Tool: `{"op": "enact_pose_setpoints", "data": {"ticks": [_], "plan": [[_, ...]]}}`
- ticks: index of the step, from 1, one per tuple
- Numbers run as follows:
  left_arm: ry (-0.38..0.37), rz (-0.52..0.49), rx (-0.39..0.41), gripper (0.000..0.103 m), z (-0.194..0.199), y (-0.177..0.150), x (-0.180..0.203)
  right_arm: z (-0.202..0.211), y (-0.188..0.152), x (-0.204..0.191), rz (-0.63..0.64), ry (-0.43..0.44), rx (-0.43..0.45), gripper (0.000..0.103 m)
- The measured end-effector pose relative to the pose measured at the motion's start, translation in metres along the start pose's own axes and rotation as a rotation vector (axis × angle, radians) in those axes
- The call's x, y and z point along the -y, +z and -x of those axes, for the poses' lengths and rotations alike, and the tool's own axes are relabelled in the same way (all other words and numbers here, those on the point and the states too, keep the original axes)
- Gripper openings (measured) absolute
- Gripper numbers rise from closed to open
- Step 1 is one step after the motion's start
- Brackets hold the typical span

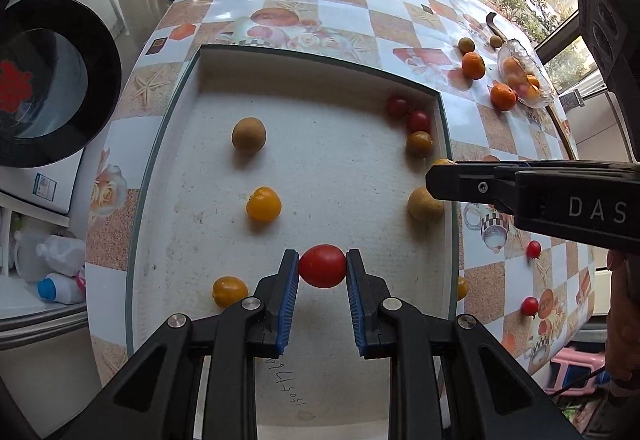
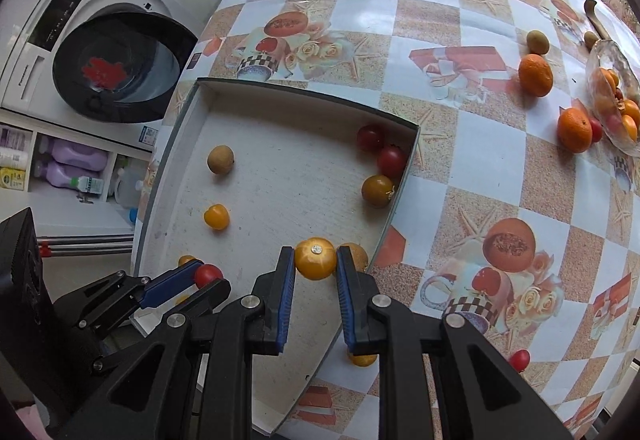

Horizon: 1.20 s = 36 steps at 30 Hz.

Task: Organize fruits
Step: 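Carry both held tomatoes over the white tray, then open both grippers to drop the tomatoes into the tray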

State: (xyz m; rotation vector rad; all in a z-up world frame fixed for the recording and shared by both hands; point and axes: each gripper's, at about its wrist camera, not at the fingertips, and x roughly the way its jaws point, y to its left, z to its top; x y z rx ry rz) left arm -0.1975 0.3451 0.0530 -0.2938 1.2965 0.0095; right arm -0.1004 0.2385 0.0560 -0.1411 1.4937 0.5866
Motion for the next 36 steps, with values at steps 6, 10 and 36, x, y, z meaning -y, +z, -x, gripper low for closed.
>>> {"op": "enact_pose_setpoints", "data": {"ticks": [6,10,36], "plan": [[0.013,-0.016,-0.003,0.025,-0.006,0.004,0.002,-0.009,0.006,-0.002,0.005,-0.01,-0.014,0.022],[0.043,-0.035,-0.012,0.025,-0.013,0.005,0.002,-0.017,0.012,0.001,0.004,-0.014,-0.026,0.022],[0.136,-0.104,-0.005,0.094,-0.014,-0.007,0.011,-0.029,0.027,0.0,0.033,-0.022,-0.001,0.062]]}}
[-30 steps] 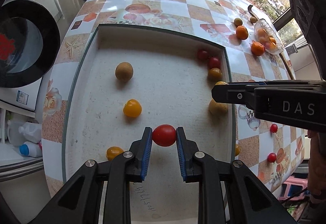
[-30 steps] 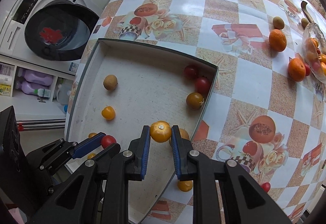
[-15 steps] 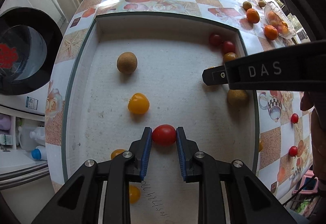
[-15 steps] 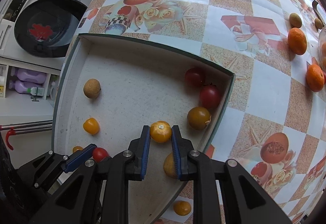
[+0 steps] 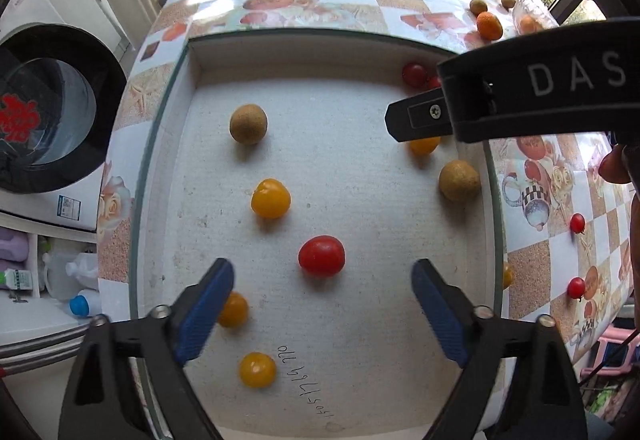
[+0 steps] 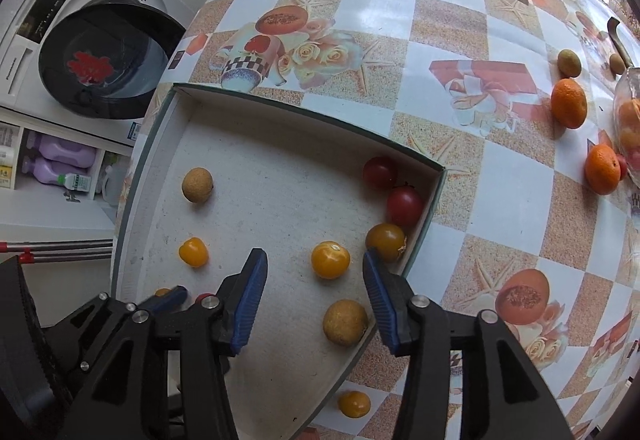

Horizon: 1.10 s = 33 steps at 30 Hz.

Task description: Organize fruits

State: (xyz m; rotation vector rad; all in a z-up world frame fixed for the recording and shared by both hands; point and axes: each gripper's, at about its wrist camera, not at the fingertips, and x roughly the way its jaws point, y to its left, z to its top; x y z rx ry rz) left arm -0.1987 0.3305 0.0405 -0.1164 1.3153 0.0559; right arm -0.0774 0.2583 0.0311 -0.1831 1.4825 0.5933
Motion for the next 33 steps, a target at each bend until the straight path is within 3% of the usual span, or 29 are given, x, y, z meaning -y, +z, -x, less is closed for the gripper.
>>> {"op": "enact_pose_setpoints", "data": {"ticks": [6,9,12,13,17,22,33], "plan": [[0.003,-0.015,-0.01,0.094,0.011,0.0,0.001,0.026,-0.008,0.007,-0.05,-0.001,0.037,0.066],[0.008,-0.005,-0.027,0.094,0.016,0.0,0.001,0.035,-0.016,0.011,-0.072,-0.036,0.03,0.079],[0.033,-0.002,-0.039,0.096,0.022,-0.002,0.0,0.043,-0.027,0.011,-0.068,-0.066,0.02,0.081],[0.04,-0.002,-0.044,0.102,0.023,-0.003,-0.001,0.043,-0.03,0.011,-0.067,-0.071,0.009,0.082],[0.078,0.018,-0.026,0.103,0.036,-0.007,-0.004,0.049,-0.047,0.012,-0.076,-0.082,-0.015,0.09],[0.142,0.037,-0.009,0.103,0.054,-0.009,-0.01,0.064,-0.062,0.012,-0.072,-0.112,-0.013,0.091],[0.135,0.037,-0.051,0.103,0.071,-0.016,-0.009,0.085,-0.083,0.0,-0.035,-0.183,-0.029,0.091]]}}
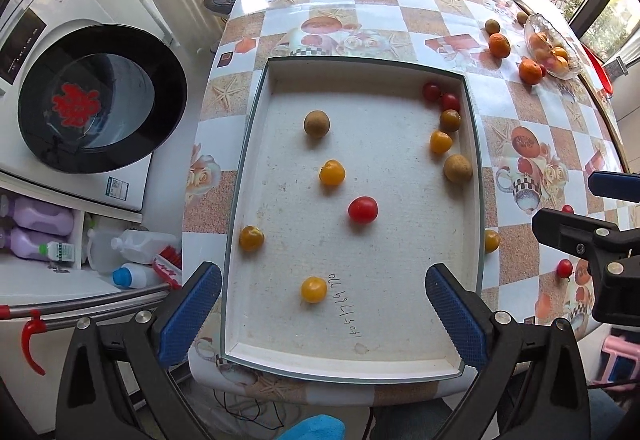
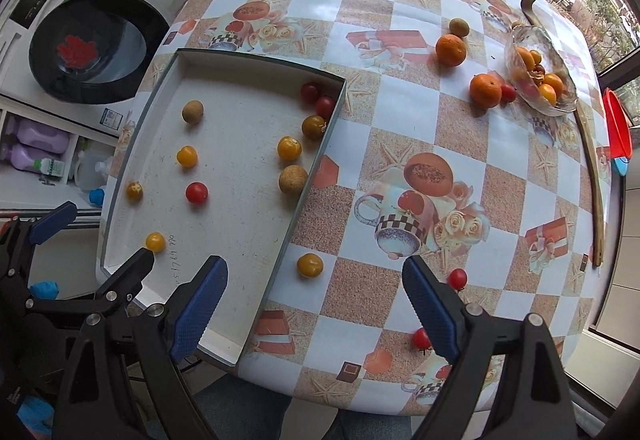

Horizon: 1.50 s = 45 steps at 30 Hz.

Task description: Organize fruits

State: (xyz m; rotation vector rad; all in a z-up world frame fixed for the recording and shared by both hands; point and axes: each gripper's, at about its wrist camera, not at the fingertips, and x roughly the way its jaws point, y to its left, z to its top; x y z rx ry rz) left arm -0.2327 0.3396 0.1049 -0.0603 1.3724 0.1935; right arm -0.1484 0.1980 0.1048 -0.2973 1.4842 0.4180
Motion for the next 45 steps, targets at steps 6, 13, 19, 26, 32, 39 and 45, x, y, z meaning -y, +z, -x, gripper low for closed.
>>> {"op": "enact_pose_setpoints", "data": {"ticks": [6,13,19,26,32,39,45], "plan": [[0.012,-0.045,-0.013,0.103,0.005,-0.008,0.004,0.007,-0.003,-0.006,0.007,-0.002,0.002,0.091],[0.014,-0.052,-0.009,0.103,0.01,-0.015,0.005,0.013,-0.003,-0.014,0.029,-0.006,0.016,0.091],[0.017,-0.053,0.0,0.103,0.012,-0.015,0.005,0.014,-0.001,-0.016,0.037,-0.01,0.018,0.091],[0.019,-0.055,0.002,0.103,0.013,-0.015,0.005,0.014,-0.001,-0.018,0.044,-0.012,0.016,0.091],[0.017,-0.057,0.003,0.103,0.014,-0.013,0.006,0.014,0.0,-0.019,0.05,-0.012,0.016,0.091],[0.011,-0.059,-0.004,0.103,0.014,-0.014,0.009,0.013,0.001,-0.02,0.049,-0.014,0.015,0.091],[0.012,-0.063,-0.005,0.103,0.013,-0.014,0.01,0.012,0.001,-0.021,0.054,-0.013,0.013,0.091]]}}
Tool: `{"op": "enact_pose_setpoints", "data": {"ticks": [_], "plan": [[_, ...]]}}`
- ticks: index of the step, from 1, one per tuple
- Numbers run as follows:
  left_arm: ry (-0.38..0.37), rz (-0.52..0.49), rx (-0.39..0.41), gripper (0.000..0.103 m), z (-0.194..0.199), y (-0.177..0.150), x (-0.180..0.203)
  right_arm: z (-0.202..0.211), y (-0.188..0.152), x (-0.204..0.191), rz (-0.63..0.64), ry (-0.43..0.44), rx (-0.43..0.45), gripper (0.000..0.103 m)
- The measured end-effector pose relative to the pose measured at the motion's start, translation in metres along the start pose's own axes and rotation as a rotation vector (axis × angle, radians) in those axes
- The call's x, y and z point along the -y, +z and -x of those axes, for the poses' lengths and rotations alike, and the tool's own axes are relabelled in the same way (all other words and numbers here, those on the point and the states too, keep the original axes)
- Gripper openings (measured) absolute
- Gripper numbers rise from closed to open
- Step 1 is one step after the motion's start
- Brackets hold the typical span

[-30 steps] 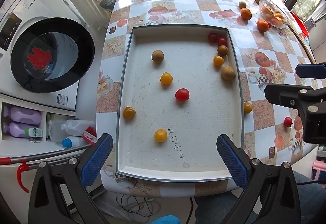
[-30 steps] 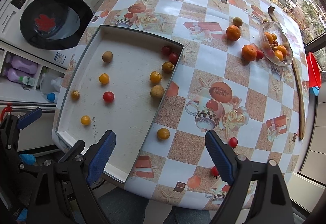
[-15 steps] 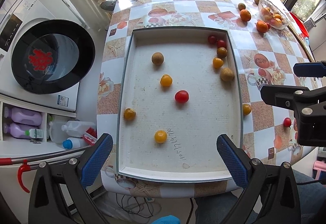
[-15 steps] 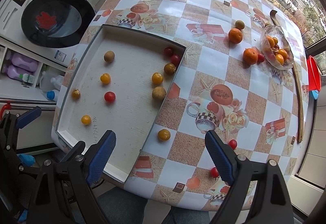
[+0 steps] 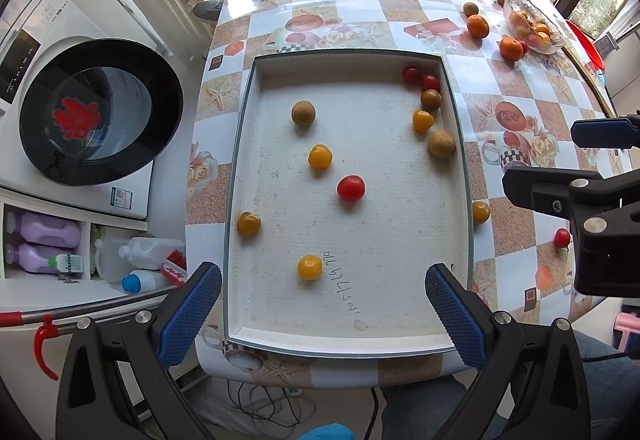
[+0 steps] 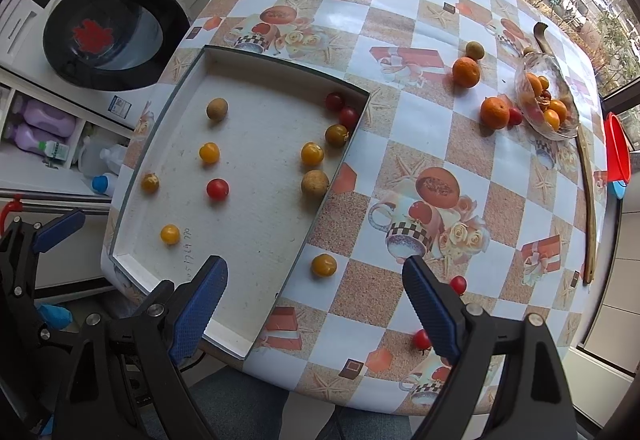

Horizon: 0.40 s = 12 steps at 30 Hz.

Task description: Organize fruits

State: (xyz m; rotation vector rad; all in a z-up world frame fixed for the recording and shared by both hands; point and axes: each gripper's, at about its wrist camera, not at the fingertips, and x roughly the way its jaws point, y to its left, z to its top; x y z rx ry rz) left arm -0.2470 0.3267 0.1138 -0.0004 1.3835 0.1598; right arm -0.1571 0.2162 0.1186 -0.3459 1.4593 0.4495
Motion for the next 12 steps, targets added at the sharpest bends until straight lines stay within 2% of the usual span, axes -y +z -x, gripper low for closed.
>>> {"op": "enact_pose_setpoints", "data": {"ticks": [12], "plan": [[-0.015,0.003,0.026,0.103,0.002,0.0011,0.0014,-0.0012,-0.0002,-0.0018,0.002,0.001,-0.003,0.091]]}}
